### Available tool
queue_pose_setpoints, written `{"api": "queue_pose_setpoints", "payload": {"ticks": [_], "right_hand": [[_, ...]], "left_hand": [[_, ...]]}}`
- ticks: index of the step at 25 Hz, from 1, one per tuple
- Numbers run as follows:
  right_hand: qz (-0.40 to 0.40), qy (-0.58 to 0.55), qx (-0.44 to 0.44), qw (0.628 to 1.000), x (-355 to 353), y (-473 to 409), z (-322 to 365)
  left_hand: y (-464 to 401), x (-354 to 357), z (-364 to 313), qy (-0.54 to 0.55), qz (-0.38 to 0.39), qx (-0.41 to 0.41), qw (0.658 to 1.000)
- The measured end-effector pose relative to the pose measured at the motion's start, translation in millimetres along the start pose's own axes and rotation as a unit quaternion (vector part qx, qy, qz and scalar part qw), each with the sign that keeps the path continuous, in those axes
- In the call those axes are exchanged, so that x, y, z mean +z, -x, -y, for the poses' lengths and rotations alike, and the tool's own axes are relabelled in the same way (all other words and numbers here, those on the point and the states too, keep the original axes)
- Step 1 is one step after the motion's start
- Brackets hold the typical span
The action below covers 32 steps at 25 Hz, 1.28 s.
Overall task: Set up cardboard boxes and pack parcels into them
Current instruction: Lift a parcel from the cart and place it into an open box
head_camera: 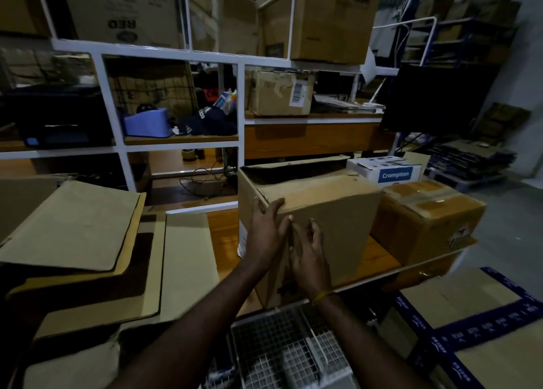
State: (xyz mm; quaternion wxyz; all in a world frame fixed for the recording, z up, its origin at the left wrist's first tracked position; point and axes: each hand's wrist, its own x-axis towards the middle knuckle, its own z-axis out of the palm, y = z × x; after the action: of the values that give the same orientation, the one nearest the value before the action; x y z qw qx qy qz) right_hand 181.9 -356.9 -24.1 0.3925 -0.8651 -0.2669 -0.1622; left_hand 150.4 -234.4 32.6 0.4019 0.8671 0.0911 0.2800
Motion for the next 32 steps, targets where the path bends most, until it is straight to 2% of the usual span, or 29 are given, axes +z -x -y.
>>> {"api": "queue_pose_setpoints", "payload": {"ticks": [6,11,15,19,24,32], "right_hand": [[-0.012,0.017,0.013,1.0,-30,-54,-40],[-0.024,0.076,0.01,0.997,-54,-96,-71],[-0.031,0.117,0.04,0.992,-74,-122,-96],[-0.032,0.05,0.057,0.997,-86,-143,-117],[-0.012,-0.056,0.077,0.995,-86,-161,-116],[-0.015,-0.093,0.126,0.988,-81,-163,-112]], "left_hand": [[-25,-9,10,-0.039,-0.048,0.011,0.998],[-54,-7,14,-0.127,-0.106,-0.059,0.984],[-69,5,9,-0.147,-0.122,-0.096,0.977],[-79,22,5,-0.166,-0.096,-0.123,0.974],[-89,24,-6,-0.123,-0.111,-0.184,0.969],[-97,27,-4,-0.089,-0.142,-0.228,0.959]]}}
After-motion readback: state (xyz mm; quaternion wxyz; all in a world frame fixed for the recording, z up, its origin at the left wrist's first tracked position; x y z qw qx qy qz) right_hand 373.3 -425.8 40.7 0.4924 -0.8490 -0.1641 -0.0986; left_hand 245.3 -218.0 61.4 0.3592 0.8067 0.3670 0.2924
